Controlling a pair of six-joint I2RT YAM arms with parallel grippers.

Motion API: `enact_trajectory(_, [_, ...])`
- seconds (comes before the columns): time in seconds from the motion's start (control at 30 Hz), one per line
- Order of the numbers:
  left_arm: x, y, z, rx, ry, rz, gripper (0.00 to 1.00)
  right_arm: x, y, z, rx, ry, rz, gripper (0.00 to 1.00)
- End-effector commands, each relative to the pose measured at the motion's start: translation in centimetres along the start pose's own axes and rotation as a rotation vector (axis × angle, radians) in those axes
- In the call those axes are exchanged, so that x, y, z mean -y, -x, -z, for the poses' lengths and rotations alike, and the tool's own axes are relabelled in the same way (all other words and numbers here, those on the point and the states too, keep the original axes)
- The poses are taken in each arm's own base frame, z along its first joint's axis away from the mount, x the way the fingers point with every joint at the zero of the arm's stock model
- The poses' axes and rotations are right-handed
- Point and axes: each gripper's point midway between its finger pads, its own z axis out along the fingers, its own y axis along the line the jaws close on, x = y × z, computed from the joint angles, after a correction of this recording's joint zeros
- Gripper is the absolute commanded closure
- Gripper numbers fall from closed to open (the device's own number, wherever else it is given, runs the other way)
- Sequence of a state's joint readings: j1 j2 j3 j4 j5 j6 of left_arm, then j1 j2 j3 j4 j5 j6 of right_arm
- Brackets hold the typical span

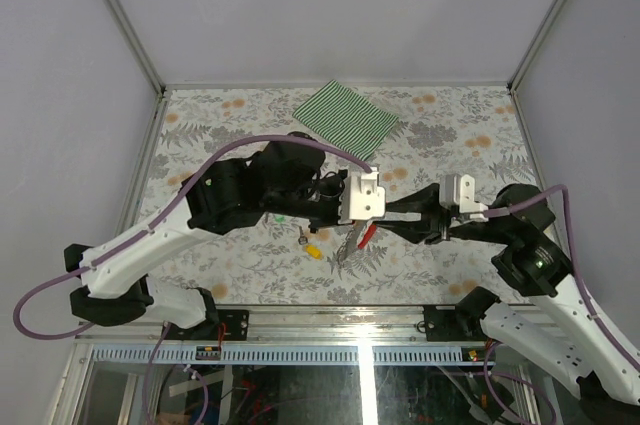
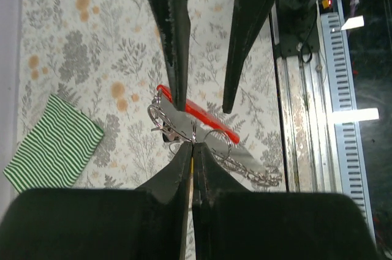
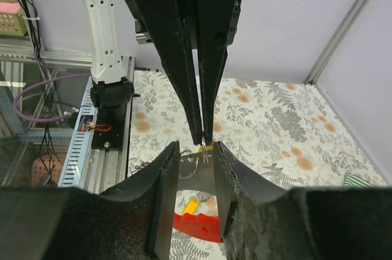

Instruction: Put the keys on the keyring

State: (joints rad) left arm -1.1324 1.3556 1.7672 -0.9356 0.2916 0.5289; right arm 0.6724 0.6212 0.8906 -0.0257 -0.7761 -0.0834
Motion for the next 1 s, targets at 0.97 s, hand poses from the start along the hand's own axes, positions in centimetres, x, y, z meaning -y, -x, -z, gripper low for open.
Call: enact_trajectory(0.97, [-0.2,-0.2,0.5,-0.047,-0.013,-0.086,1.0,0.5,-2.5,-2.8,-0.006,0.108,-0.031,0.72])
